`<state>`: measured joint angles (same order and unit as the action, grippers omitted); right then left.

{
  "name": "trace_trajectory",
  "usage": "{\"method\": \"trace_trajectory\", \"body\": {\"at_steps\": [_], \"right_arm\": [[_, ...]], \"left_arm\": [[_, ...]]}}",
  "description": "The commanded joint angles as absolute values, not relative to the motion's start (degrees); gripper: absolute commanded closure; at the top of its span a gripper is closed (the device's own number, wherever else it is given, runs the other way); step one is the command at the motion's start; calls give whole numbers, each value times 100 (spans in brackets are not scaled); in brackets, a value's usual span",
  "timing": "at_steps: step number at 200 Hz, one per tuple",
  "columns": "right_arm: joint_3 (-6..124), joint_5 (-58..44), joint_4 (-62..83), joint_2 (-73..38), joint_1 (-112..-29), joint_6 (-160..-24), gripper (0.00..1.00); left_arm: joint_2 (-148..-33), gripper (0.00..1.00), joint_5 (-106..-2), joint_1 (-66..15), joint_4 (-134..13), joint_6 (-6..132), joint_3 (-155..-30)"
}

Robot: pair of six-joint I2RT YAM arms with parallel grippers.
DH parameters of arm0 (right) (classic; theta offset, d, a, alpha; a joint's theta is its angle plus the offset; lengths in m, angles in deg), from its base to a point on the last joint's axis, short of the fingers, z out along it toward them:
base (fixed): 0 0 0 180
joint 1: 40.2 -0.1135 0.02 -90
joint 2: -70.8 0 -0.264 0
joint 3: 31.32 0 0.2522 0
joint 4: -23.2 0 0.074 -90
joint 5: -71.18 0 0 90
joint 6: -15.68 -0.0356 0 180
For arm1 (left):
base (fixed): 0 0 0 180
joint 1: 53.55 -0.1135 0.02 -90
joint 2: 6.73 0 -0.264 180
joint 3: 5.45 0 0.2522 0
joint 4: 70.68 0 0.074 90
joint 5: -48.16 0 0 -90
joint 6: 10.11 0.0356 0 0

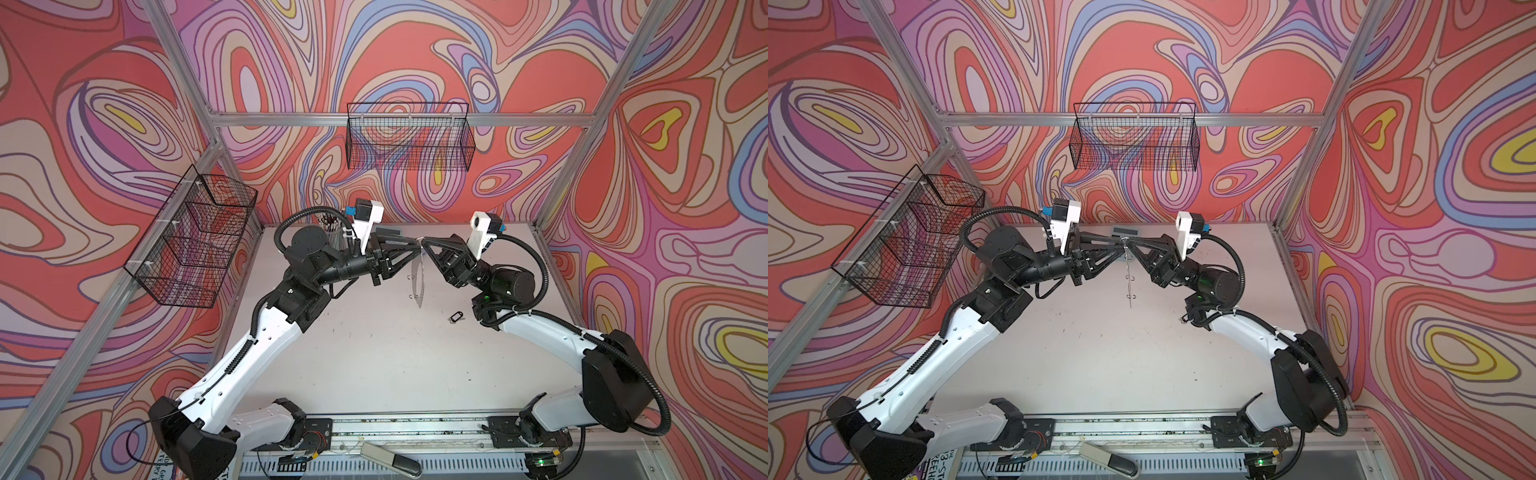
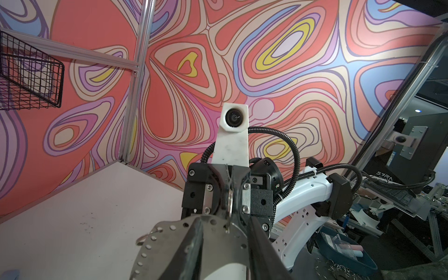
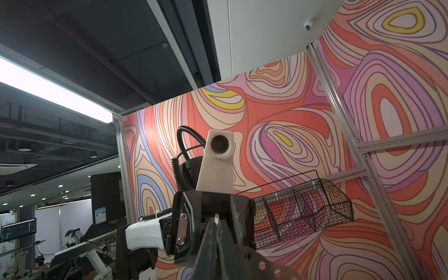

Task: Attach keys to a key ring
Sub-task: Pass the keyring.

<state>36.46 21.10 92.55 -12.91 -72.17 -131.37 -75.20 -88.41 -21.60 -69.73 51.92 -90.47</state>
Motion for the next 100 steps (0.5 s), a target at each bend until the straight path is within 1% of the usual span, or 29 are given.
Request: {"method": "trace_trajectory", "body": {"at_steps": [1,18,33,42,69,80,91,100], "right_arm": [[3692,2115,9408,-1200,-7266,-13150,100],[3686,2117,9415,-1193,-7275,-13153,100],[3688,2139,9413,-1193,-7272,-13162,100],[3685,2160,9408,-1196,-7275,-13160,100],[3636,2238,9163,-1126,-7272,-13082,100],[3601,2300,8739,-990,-7266,-12857,88],[3579,2367,8098,-776,-7256,-12460,82],[3603,2400,7295,-550,-7247,-12000,77]], "left_arm": [[-7471,76,-8811,-2138,-7050,5298,-9213],[-7502,86,-8806,-2138,-6913,5360,-9288],[-7531,92,-8820,-2138,-6842,5377,-9321],[-7521,100,-8791,-2138,-6781,5425,-9330],[-7500,100,-8698,-2138,-6270,5748,-9511],[-7507,100,-8683,-2136,-5816,6009,-9690],[-7541,100,-8667,-2138,-5285,6329,-9896],[-7586,100,-8654,-2138,-4842,6616,-10080]]}}
